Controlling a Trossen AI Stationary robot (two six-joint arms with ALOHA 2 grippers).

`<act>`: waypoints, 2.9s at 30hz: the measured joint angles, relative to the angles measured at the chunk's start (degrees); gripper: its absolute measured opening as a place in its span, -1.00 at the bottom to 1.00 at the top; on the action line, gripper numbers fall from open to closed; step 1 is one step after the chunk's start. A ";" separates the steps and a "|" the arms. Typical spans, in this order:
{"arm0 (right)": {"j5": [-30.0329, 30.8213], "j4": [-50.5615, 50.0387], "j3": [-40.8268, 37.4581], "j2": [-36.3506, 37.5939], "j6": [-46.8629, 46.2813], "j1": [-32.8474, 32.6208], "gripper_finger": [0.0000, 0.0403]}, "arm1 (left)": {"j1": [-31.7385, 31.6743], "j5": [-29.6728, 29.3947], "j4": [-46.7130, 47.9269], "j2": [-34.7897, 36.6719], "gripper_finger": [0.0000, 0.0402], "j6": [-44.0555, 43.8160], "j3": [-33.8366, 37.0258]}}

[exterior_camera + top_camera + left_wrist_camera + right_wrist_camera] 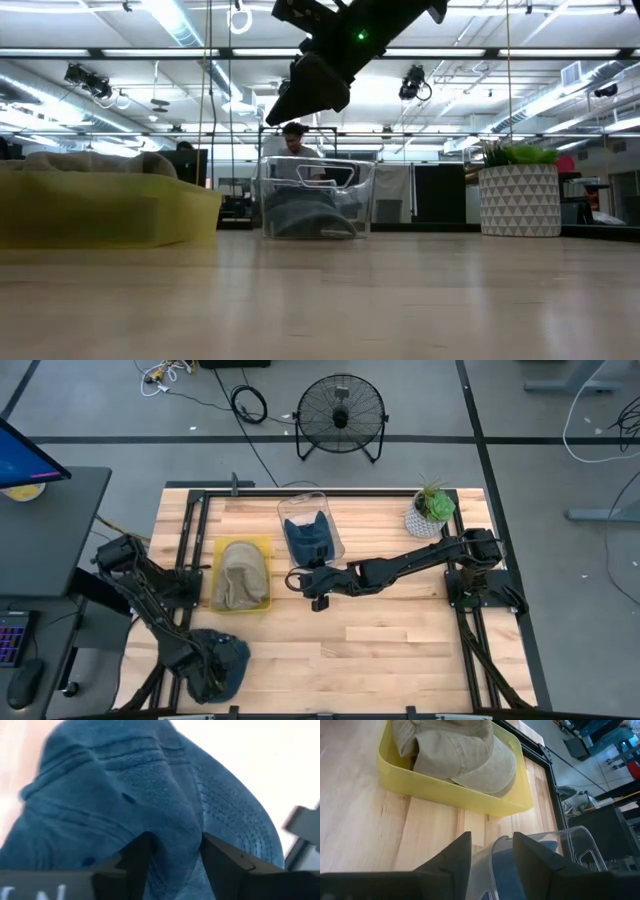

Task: Pick & Place hat
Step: Put the blue cap into the transparent bin

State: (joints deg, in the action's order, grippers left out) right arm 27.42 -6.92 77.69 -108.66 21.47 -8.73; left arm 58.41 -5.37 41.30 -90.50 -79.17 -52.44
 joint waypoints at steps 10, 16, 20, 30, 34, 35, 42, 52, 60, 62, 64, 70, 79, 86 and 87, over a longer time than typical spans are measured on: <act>-7.36 0.76 0.02 0.00 -0.52 -0.16 -0.26 | -7.12 -1.78 -4.35 0.92 -0.93 12.51 -0.05; -21.93 6.40 0.02 0.02 -1.55 -2.03 -0.26 | -13.86 -2.77 -7.59 0.92 -0.94 17.64 -0.03; -31.43 9.12 0.02 0.02 -2.56 -3.64 -0.26 | -18.12 -3.70 -12.61 0.92 -0.97 25.36 -0.05; -34.49 6.77 0.02 0.02 -4.12 -7.10 -0.15 | -28.02 -6.54 -22.50 0.92 -0.93 40.98 -0.05; -33.79 5.97 0.02 0.02 -4.52 -7.48 0.03 | -30.39 -6.47 -27.81 0.92 -0.96 49.16 -0.05; -32.59 5.54 0.02 0.02 -4.58 -7.49 0.08 | -30.80 -6.50 -29.14 0.92 -0.96 51.17 -0.05; -28.75 -2.62 0.04 0.04 -5.58 -7.00 0.28 | -32.35 -6.98 -32.74 0.92 -0.93 61.00 -0.05; -28.02 -10.34 0.15 0.23 -11.35 -6.40 0.12 | -32.44 -10.76 -36.70 0.87 -0.94 73.88 -0.03; -28.11 -10.55 0.13 0.17 -14.05 -6.40 -0.48 | -32.90 -10.76 -36.89 0.87 -0.91 72.07 -0.03; -28.11 -11.05 0.13 0.13 -14.11 -6.40 -0.68 | -32.92 -10.99 -36.92 0.87 -0.90 72.02 -0.03; -28.07 -11.33 0.11 0.08 -15.45 -6.40 -0.88 | -32.92 -11.17 -37.18 0.87 -0.87 71.45 -0.05; -27.52 -14.12 0.05 0.02 -19.25 -6.83 -0.86 | -32.87 -11.77 -37.16 0.87 -0.61 69.09 -0.05; -27.30 -23.21 0.00 1.48 -25.12 -11.36 -0.95 | -32.78 -13.47 -37.75 0.87 -0.19 69.36 -0.22; -16.16 -37.62 -0.09 9.12 -32.17 -15.24 -0.95 | -32.87 -14.97 -37.40 0.92 -0.15 69.43 -0.22; -13.75 -39.50 -0.09 10.61 -33.30 -15.48 -0.95 | -32.85 -14.95 -37.36 0.92 -0.15 69.43 -0.20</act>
State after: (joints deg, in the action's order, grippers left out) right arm 13.67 -46.42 77.60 -98.05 -11.83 -24.22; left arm 25.56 -20.32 3.95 -89.58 -9.74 -52.64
